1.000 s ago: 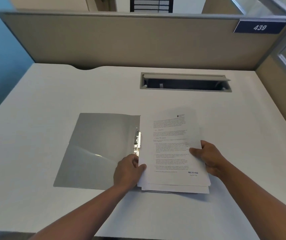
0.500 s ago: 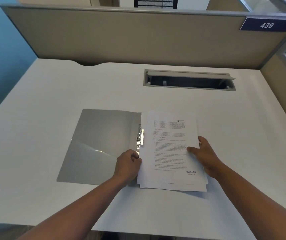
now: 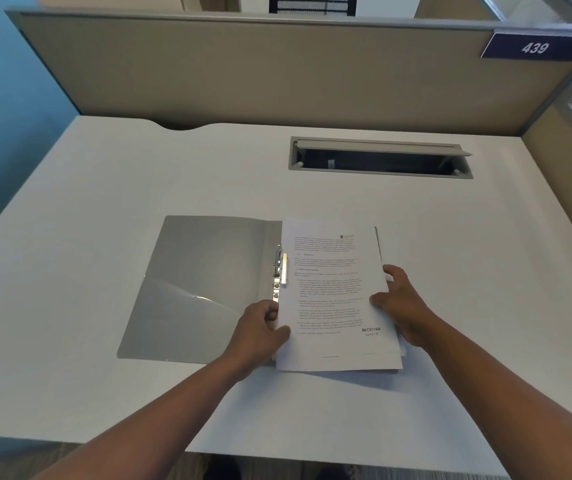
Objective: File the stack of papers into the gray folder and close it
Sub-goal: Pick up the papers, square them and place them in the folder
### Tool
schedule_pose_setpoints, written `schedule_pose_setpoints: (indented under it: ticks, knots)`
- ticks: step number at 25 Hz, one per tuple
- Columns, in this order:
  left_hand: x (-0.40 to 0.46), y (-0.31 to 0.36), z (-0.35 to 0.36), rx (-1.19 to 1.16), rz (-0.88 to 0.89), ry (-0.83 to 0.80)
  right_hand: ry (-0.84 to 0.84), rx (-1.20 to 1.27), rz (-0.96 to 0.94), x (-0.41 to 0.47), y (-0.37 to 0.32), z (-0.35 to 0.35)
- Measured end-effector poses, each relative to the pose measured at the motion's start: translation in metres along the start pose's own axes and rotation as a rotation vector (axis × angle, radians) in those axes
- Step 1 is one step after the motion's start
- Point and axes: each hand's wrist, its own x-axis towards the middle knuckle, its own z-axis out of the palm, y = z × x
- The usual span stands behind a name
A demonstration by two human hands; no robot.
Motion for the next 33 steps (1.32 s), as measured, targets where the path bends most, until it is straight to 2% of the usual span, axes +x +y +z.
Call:
schedule_pose_setpoints:
  ticks: [4,10,13,18,22,26,31,33]
  knots:
    - [-0.006,-0.002,0.003,0.118,0.035,-0.075,0.034,0.136,0.071,0.001,0.006,0.001]
    - [-0.013,-0.006,0.004,0.386,0.046,-0.188,-0.064,0.361,0.17,-0.002,0.004,-0.003]
    - [-0.013,-0.01,0.009,0.394,0.076,-0.138,-0.088,0.424,0.195,-0.004,0.001,-0.003]
    - [-0.015,-0.015,0.017,0.345,0.097,-0.019,-0.194,0.291,0.122,-0.01,0.007,-0.001]
    - [-0.015,-0.011,0.021,0.474,0.077,0.009,-0.073,0.09,0.052,-0.01,0.012,0.004]
    - [-0.015,-0.009,0.023,0.48,0.061,0.035,-0.005,0.159,0.066,-0.008,0.017,0.005]
    - [-0.013,-0.012,0.021,0.425,0.063,0.039,-0.205,0.055,0.009,-0.018,0.018,0.007]
    - [-0.014,-0.013,0.02,0.417,0.075,0.029,-0.206,-0.002,-0.034,-0.021,0.02,0.008]
